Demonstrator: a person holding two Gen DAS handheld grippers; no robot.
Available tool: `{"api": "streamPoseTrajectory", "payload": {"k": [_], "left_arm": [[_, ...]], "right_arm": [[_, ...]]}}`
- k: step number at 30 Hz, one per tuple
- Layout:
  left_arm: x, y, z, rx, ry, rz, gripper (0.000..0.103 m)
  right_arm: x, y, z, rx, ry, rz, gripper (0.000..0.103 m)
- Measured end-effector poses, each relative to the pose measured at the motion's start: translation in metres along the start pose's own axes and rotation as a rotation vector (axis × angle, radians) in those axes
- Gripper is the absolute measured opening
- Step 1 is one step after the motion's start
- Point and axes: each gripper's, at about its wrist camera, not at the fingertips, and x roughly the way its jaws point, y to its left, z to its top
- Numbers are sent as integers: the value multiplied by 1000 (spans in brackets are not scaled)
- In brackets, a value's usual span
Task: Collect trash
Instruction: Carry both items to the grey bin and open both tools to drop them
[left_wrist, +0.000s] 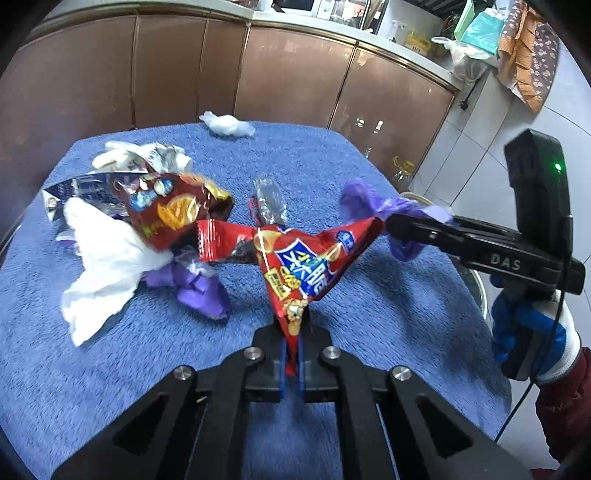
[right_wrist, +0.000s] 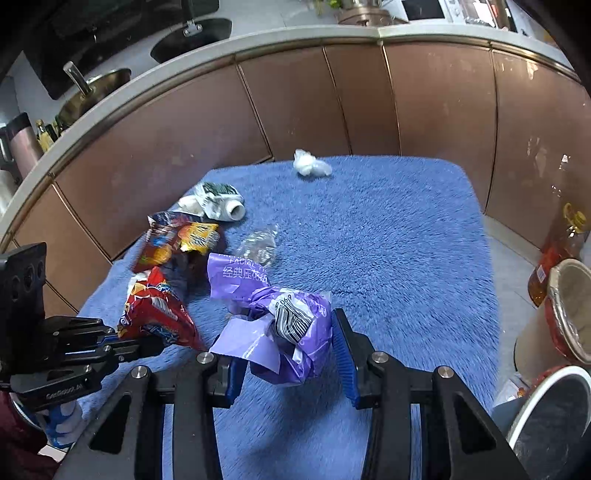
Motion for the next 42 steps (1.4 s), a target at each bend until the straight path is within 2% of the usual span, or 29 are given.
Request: {"api": "streamPoseTrajectory", "payload": {"k": [6,9,12,16,20,25,31,35,38,40,42], "left_arm": [[-32,-10,-3,19,-34,10,4],[-44,-26,1,63,-52,11,4],[-48,-49,10,114,-62,-11,4],[-37,-96,30,202,-57,-67,4],[-13,-159,48,309,-34,-137,4],[35,-249,68,430,23,-235,4],[107,-338,78,525,122,-300,8],[148,-370,83,537,171,-332,8],[180,-378,89,519,205,-346,18],[195,-379,92,499,229,-362,32],[202,-378,94,486,231,-368,39]], "right_arm": [[-37,8,-15,35,-63,-7,39],[-57,2,-26,79,-104,-25,39],[-84,-15,-37,132,-152,-73,39],[-124,-48,-58,215,-207,-213,39],[-155,-95,-86,308,-225,-400,39],[-172,-158,-123,444,-197,-575,39],[-169,-214,-149,511,-139,-689,42],[-162,-241,-154,527,-102,-736,45],[-157,-258,-159,540,-90,-752,48],[-155,-267,-161,554,-79,-768,53],[-155,-270,-164,565,-74,-782,57]]}}
